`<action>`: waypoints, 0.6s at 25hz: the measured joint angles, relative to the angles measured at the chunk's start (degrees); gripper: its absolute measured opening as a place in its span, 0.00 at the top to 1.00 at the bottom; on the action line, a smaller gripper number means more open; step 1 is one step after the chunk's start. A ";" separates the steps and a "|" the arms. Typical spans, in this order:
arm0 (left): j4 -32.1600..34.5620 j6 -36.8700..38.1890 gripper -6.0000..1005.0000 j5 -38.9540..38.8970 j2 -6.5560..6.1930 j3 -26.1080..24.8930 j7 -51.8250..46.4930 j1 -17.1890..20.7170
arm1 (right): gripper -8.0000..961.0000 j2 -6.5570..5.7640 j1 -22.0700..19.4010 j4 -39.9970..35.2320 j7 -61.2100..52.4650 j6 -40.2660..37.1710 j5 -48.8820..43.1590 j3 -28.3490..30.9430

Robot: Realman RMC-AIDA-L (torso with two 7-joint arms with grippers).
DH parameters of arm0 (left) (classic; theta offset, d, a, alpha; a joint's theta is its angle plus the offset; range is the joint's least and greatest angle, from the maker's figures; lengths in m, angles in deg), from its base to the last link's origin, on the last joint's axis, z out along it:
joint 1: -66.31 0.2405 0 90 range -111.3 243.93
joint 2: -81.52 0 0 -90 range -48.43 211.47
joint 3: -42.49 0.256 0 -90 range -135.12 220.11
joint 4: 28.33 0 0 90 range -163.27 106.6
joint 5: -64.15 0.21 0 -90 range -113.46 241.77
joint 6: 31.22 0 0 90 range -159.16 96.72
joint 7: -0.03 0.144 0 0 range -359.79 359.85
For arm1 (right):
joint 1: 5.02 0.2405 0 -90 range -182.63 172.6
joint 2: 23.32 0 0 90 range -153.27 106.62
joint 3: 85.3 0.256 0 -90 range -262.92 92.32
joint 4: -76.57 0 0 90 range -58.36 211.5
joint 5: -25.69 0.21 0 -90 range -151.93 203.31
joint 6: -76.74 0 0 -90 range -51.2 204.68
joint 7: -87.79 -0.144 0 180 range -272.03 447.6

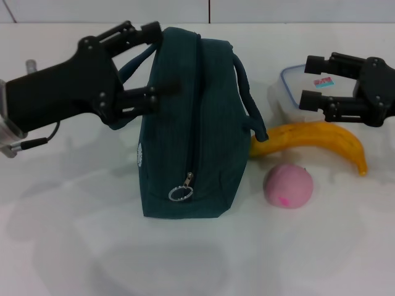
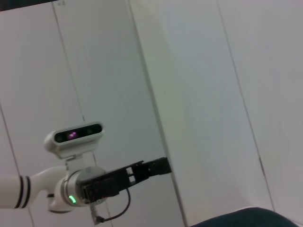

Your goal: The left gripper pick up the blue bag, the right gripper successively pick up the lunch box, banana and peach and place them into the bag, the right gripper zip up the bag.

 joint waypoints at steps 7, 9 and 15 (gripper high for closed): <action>-1.87 -1.16 0.12 -4.52 2.18 -3.05 7.71 3.19 | 0.13 0.76 0.27 0.80 -0.50 2.16 0.51 0.06; -4.38 -1.28 0.12 -6.76 2.23 -2.69 10.70 3.40 | 0.13 0.81 0.30 1.61 -0.76 2.26 1.34 -0.05; -7.11 -3.94 0.12 -12.87 1.21 4.49 17.26 3.55 | 0.13 0.84 -0.41 3.28 -0.85 2.30 2.46 0.33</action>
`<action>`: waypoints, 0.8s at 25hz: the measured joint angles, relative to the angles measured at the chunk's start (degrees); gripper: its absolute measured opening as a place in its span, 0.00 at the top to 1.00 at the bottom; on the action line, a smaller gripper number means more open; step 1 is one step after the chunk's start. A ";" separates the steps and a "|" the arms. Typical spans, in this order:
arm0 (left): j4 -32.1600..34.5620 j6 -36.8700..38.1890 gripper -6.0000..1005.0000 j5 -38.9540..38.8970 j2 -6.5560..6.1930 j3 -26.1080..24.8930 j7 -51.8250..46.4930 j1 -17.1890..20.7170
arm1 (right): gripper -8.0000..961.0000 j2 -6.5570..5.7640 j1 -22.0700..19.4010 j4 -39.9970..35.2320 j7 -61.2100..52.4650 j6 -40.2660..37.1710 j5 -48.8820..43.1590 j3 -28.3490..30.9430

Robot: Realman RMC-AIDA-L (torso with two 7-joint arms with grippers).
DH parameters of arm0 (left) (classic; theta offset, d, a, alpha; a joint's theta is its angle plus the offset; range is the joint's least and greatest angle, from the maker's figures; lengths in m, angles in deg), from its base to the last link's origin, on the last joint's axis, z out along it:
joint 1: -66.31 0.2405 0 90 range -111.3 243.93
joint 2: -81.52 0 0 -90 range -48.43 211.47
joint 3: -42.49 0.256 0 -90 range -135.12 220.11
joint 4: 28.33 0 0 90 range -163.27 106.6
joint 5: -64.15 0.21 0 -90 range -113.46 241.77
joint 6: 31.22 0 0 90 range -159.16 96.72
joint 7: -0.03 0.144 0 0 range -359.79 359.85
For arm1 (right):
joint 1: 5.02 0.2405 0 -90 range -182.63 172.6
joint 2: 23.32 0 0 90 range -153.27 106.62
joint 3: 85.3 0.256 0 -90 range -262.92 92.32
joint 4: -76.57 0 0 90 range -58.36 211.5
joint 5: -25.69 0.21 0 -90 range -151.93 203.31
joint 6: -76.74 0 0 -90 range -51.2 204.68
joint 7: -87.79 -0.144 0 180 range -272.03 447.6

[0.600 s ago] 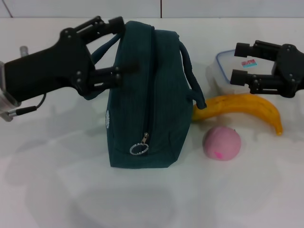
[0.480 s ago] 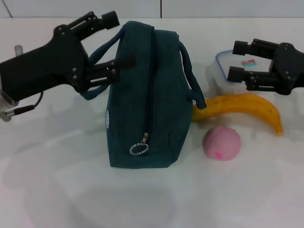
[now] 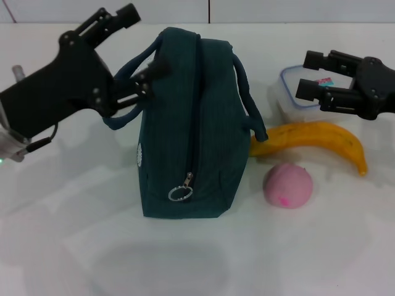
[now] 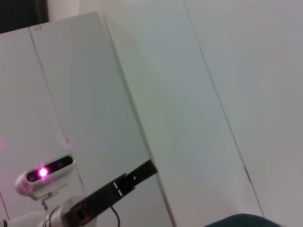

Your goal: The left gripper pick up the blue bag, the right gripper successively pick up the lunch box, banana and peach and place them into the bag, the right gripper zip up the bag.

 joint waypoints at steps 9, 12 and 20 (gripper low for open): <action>0.38 -0.78 0.12 0.52 0.26 0.31 1.78 0.11 | 0.13 0.20 0.01 1.10 0.72 0.03 0.11 -0.44; 0.38 -1.46 0.12 0.53 0.16 0.31 2.02 -0.15 | 0.13 0.19 -0.30 1.15 2.20 -0.05 0.13 -0.47; 9.03 -5.92 0.12 5.16 -0.87 0.31 -10.64 -0.51 | 0.13 -0.22 -0.65 0.95 4.68 -2.55 0.17 -0.47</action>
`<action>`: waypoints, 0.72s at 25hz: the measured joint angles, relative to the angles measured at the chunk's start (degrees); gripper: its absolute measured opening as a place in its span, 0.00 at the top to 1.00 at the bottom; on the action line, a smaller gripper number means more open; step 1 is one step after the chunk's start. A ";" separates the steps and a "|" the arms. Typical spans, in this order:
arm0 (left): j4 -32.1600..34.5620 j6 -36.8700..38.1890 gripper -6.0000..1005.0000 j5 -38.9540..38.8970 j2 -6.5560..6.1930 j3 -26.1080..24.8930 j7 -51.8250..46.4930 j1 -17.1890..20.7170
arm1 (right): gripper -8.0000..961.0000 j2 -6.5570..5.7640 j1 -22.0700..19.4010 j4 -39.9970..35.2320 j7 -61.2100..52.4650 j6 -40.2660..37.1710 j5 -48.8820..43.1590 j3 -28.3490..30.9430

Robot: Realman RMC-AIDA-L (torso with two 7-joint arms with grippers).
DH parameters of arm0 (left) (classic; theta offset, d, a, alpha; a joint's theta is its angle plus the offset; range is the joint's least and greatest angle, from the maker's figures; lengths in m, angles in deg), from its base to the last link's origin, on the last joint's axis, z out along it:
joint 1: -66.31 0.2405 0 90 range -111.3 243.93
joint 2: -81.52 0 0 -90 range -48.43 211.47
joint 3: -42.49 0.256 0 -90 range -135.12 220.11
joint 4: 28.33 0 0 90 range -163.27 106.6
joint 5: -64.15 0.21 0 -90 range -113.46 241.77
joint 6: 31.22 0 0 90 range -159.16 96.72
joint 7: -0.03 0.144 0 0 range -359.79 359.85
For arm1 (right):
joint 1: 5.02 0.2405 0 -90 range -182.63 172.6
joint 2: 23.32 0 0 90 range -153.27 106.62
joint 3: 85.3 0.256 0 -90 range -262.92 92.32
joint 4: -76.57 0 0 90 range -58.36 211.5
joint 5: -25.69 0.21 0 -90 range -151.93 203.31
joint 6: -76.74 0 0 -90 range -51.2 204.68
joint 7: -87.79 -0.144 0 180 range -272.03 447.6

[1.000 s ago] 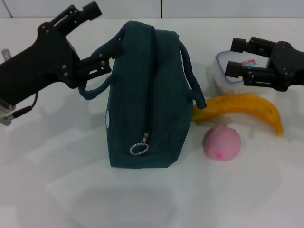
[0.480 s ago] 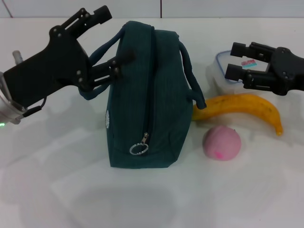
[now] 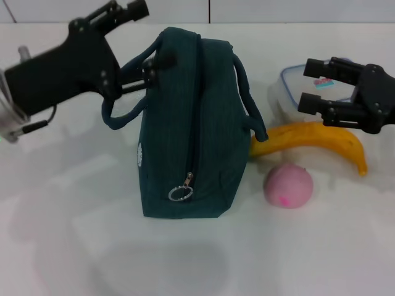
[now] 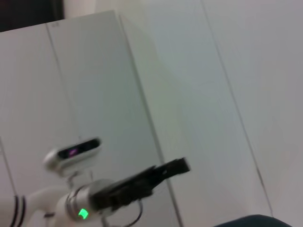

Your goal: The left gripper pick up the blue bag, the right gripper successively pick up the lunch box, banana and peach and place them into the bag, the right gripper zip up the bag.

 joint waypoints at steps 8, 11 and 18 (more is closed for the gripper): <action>24.83 -5.04 0.17 20.62 -2.39 -2.04 -43.49 -2.13 | 0.13 -2.33 -1.49 -0.13 2.53 -2.25 -1.26 0.01; 32.55 -4.52 0.19 26.94 -2.42 -2.02 -56.86 -2.58 | 0.13 -3.16 -3.19 -0.16 3.91 -2.50 -1.33 0.31; 39.48 0.66 0.20 40.62 -1.99 -0.03 -81.09 -8.37 | 0.13 -4.47 -6.70 -0.77 7.38 -3.32 -1.02 0.74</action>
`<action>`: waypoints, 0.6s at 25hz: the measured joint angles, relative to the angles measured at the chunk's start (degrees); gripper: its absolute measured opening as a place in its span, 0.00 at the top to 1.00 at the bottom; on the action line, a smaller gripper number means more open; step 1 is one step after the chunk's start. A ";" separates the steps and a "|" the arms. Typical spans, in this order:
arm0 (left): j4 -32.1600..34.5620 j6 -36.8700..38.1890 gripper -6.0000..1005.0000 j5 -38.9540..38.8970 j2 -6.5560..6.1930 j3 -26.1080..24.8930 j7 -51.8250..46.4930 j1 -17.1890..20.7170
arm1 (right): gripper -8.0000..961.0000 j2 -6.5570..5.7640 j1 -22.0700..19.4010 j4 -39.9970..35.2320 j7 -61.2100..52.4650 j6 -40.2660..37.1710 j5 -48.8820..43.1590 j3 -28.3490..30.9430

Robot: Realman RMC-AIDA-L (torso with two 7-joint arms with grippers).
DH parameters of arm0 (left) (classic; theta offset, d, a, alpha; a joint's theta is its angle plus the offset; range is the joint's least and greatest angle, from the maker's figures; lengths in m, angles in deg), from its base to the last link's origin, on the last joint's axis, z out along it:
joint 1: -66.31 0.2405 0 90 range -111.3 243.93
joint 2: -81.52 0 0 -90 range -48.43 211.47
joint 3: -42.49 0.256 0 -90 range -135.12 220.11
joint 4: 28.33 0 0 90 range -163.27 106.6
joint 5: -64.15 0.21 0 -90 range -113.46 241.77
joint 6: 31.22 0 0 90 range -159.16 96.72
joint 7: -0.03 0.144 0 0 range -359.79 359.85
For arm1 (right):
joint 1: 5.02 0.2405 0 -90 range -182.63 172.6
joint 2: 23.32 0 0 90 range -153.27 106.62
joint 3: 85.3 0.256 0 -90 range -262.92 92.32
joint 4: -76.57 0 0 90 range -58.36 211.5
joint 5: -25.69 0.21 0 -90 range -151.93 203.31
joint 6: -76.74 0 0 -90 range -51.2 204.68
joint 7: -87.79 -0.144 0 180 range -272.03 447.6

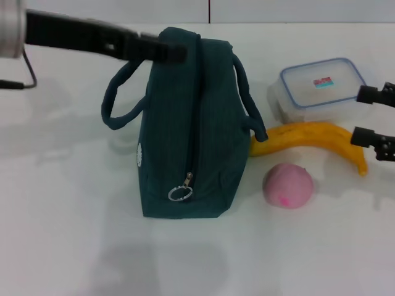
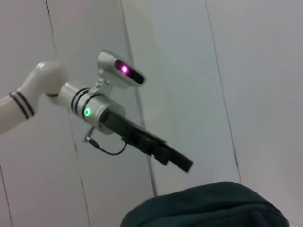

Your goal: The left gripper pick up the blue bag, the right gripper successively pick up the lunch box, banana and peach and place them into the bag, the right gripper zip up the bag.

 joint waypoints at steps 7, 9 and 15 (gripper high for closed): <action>-0.14 -0.05 0.22 15.44 2.18 0.80 -6.51 -5.85 | 0.13 -0.04 -1.68 -0.01 3.89 -1.33 0.08 0.64; 0.07 -0.18 0.22 16.23 2.26 0.67 -7.26 -7.15 | 0.13 -0.14 -2.21 0.00 4.22 -1.86 0.06 1.37; -1.24 -0.11 0.23 16.67 1.08 0.22 -10.75 -9.15 | 0.13 -0.17 -3.50 0.00 4.45 -2.23 -0.19 1.62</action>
